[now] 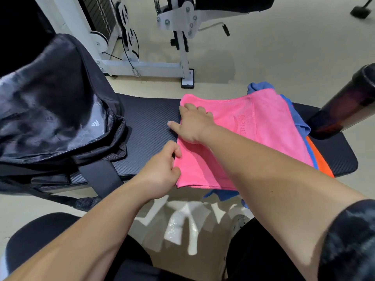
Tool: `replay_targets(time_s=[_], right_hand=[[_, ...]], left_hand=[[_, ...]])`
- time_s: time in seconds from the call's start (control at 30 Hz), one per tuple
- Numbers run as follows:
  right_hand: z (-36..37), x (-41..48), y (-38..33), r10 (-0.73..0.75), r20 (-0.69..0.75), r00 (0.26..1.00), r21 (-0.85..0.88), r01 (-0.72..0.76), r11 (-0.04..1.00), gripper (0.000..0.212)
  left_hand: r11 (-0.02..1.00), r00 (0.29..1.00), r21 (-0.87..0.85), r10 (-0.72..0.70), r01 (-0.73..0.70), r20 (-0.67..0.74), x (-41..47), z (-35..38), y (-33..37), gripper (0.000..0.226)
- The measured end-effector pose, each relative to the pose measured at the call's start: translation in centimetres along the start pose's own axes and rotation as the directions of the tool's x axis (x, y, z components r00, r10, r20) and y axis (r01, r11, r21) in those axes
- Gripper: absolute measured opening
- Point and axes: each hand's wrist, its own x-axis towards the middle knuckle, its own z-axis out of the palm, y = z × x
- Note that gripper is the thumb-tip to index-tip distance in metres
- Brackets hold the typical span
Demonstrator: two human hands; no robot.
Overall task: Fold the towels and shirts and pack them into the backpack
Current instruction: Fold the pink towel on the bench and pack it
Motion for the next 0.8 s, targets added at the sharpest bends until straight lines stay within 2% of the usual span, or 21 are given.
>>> replay_targets(time_s=[0.1, 0.27, 0.37, 0.43, 0.57, 0.6, 0.7, 0.8], right_hand=[[0.4, 0.7, -1.0, -0.018, 0.012, 1.0, 0.078, 0.017, 0.997, 0.08], [1.3, 2.0, -4.5, -0.108, -0.014, 0.994, 0.195, 0.109, 0.975, 0.082], [1.8, 2.5, -7.1, -0.216, -0.051, 0.975, 0.225, 0.222, 0.949, 0.079], [2.2, 2.5, -8.3, -0.276, -0.019, 0.961, 0.217, 0.273, 0.937, 0.077], [2.6, 2.1, -8.4, -0.336, 0.002, 0.942, 0.272, 0.323, 0.907, 0.073], [2.4, 2.0, -7.9, -0.338, -0.019, 0.941, 0.291, 0.329, 0.898, 0.073], [1.6, 1.5, -4.8, -0.296, -0.138, 0.945, 0.299, 0.325, 0.897, 0.068], [0.8, 1.0, 0.1, -0.16, -0.246, 0.956, 0.264, 0.225, 0.938, 0.06]], left_hand=[[1.0, 0.993, 0.009, -0.015, 0.014, 0.12, -0.5, -1.1, -0.5, 0.035], [0.963, 0.998, 0.266, -0.047, 0.037, 0.034, -0.9, -4.1, -2.2, 0.032], [0.931, 0.992, 0.347, -0.123, 0.11, 0.016, -1.4, -5.9, -3.6, 0.035], [0.886, 0.985, 0.435, -0.175, 0.158, -0.001, -1.7, -6.7, -4.5, 0.036], [0.8, 0.981, 0.576, -0.193, 0.167, -0.017, -1.8, -7.1, -5.0, 0.009], [0.774, 0.983, 0.614, -0.185, 0.157, -0.018, -1.8, -6.9, -4.8, 0.006], [0.699, 0.99, 0.702, -0.118, 0.133, -0.07, -1.3, -6.2, -3.2, 0.024], [0.738, 0.994, 0.67, -0.004, 0.077, -0.11, -0.6, -4.2, -0.4, 0.025]])
